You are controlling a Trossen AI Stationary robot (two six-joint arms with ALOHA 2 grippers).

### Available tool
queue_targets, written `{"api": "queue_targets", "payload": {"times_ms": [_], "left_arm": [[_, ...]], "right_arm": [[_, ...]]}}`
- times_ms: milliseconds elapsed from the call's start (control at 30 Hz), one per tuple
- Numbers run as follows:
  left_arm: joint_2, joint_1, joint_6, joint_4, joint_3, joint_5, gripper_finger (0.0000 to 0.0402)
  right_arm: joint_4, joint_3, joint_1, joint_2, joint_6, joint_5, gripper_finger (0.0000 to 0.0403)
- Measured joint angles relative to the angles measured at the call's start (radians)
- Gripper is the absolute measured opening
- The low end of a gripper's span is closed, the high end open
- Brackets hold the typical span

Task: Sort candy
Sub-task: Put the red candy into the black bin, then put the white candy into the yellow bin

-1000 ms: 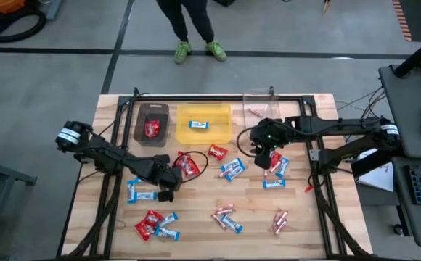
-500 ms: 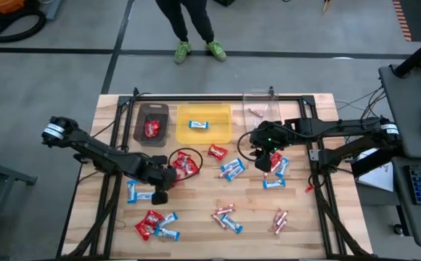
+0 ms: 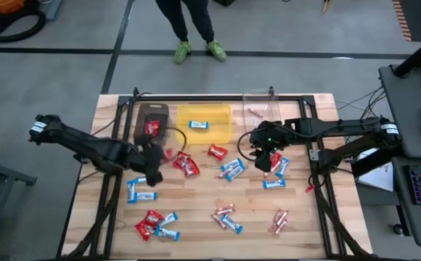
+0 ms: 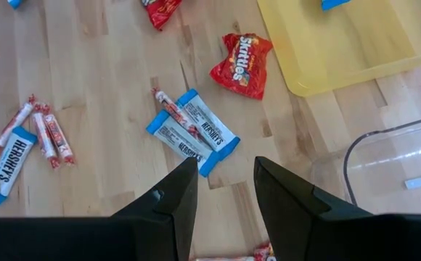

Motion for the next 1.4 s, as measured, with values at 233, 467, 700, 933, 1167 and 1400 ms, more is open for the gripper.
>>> {"api": "queue_targets", "payload": {"times_ms": [233,467,700,933,1167,1400], "left_arm": [[-0.016,0.200,0.114,-0.180,0.072,-0.084,0.0000],[0.003,0.559,0.492,-0.094,0.058,-0.061,0.0000],[0.009,0.803,0.742,0.032,0.058,0.164,0.0000],[0.006,0.794,0.662,0.061,0.058,0.224,0.0000],[0.005,0.745,0.508,0.046,0.058,0.498,0.0000],[0.005,0.589,0.397,-0.030,0.040,0.686,0.0000]], "right_arm": [[0.006,0.000,0.000,0.000,-0.002,0.000,0.0130],[0.018,0.000,0.000,0.000,-0.005,0.000,0.0130],[0.018,0.000,0.000,0.000,-0.002,0.000,0.0130],[0.017,-0.006,0.000,0.000,0.005,0.000,0.0130],[0.017,-0.035,0.002,0.000,0.080,-0.002,0.0130],[0.017,-0.081,0.031,0.000,0.107,-0.003,0.0130]]}}
